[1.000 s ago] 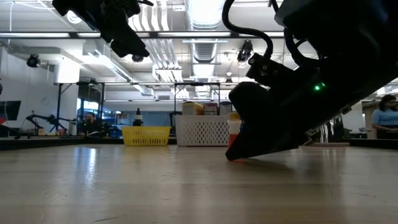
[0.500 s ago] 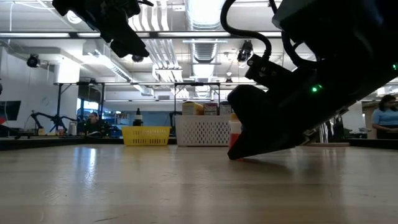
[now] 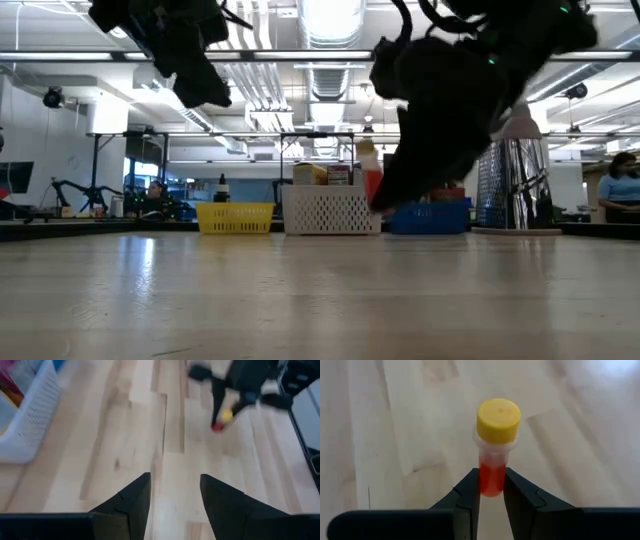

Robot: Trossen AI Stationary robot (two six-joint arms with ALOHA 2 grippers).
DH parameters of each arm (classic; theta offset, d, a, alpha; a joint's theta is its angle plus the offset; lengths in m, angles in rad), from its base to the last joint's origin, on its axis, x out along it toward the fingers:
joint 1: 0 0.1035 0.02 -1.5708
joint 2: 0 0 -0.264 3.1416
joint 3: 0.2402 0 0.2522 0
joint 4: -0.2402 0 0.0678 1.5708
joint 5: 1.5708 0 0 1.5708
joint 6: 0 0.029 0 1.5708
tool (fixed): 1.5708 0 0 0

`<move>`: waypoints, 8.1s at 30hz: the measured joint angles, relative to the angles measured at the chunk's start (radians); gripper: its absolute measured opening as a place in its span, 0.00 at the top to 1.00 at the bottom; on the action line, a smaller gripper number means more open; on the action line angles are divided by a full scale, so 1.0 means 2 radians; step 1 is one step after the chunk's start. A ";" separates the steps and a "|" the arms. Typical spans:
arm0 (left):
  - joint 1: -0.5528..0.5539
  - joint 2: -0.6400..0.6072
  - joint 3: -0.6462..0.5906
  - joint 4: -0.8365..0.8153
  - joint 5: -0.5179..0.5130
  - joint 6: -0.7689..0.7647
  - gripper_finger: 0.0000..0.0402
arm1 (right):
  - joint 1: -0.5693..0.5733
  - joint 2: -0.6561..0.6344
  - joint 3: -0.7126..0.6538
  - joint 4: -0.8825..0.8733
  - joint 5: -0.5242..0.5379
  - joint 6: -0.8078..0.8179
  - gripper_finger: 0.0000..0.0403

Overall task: Pick & Place Kitchen Items
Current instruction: Put the yellow food coloring bottle into the yellow basket

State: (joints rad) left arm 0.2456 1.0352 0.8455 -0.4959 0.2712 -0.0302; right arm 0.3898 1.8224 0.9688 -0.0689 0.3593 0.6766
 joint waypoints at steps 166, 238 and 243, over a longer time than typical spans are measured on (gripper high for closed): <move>-0.081 0.343 0.340 0.089 -0.006 0.151 0.35 | -0.143 -0.116 0.274 -0.536 -0.088 -0.236 0.83; -0.058 0.325 0.336 -0.038 -0.032 0.123 0.77 | -0.143 -0.130 0.271 -0.558 -0.075 -0.191 0.50; -0.029 0.293 0.305 -0.103 -0.048 0.099 0.77 | -0.139 -0.174 0.206 -0.568 -0.064 -0.142 0.45</move>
State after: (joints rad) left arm 0.1870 1.6204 1.4551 -0.7010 0.1745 0.1680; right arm 0.1123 1.4743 1.3815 -1.2050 0.2317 0.3919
